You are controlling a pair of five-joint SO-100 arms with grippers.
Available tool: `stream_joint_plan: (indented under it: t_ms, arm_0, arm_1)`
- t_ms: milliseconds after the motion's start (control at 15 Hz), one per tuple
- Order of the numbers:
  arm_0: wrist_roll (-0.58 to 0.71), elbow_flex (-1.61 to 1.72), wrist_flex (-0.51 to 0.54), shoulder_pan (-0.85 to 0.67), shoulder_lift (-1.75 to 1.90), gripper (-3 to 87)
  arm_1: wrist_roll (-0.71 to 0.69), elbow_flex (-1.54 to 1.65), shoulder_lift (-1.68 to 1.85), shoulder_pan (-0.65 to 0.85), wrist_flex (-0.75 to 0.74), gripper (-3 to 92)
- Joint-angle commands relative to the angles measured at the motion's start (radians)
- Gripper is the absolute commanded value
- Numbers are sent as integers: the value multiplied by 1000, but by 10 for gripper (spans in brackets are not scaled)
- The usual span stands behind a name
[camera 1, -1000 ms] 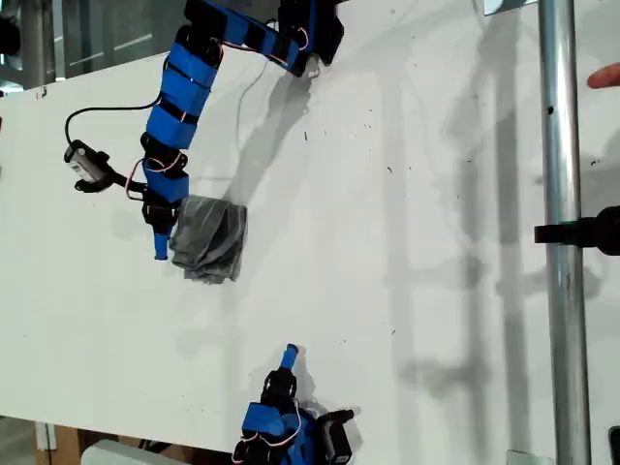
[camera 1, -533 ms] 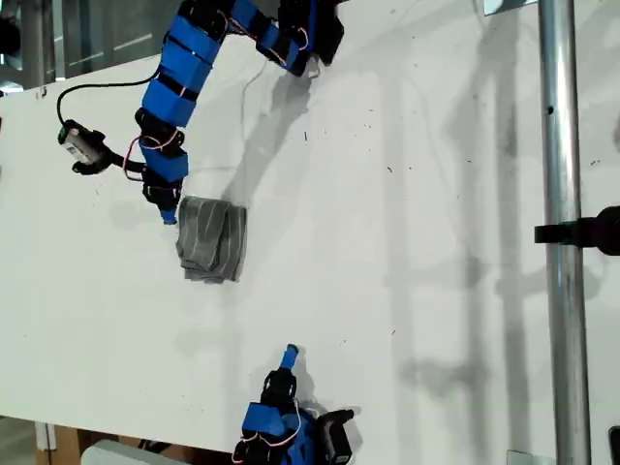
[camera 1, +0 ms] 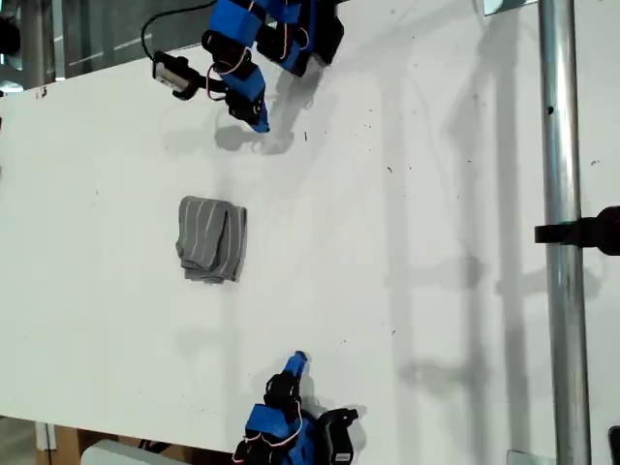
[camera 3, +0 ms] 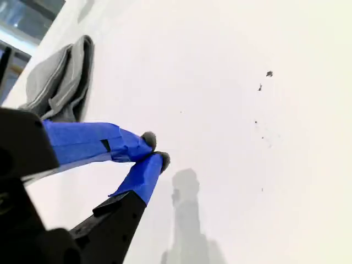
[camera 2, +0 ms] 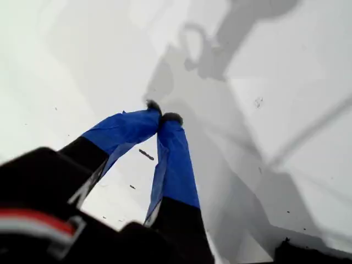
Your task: Grasp corners of a towel and fold twice.
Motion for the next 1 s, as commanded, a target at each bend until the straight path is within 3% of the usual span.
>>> stream_joint_plan:
  t_ms: [0, 133, 200, 267, 533, 933]
  arm_0:
    - [51, 6, 5, 43, 5, 26]
    - [199, 6, 6, 46, 5, 25]
    - [400, 6, 6, 41, 5, 24]
    - [492, 6, 3, 44, 5, 22]
    - [483, 6, 5, 40, 5, 19]
    - [483, 6, 5, 40, 5, 19]
  arm_1:
    - [236, 97, 362, -12, 202, -2]
    - [314, 95, 489, -14, 316, 103]
    - [374, 92, 485, -97, 325, 100]
    - [368, 91, 485, -155, 325, 103]
    - [367, 91, 485, -313, 325, 103]
    - [367, 91, 485, -350, 325, 103]
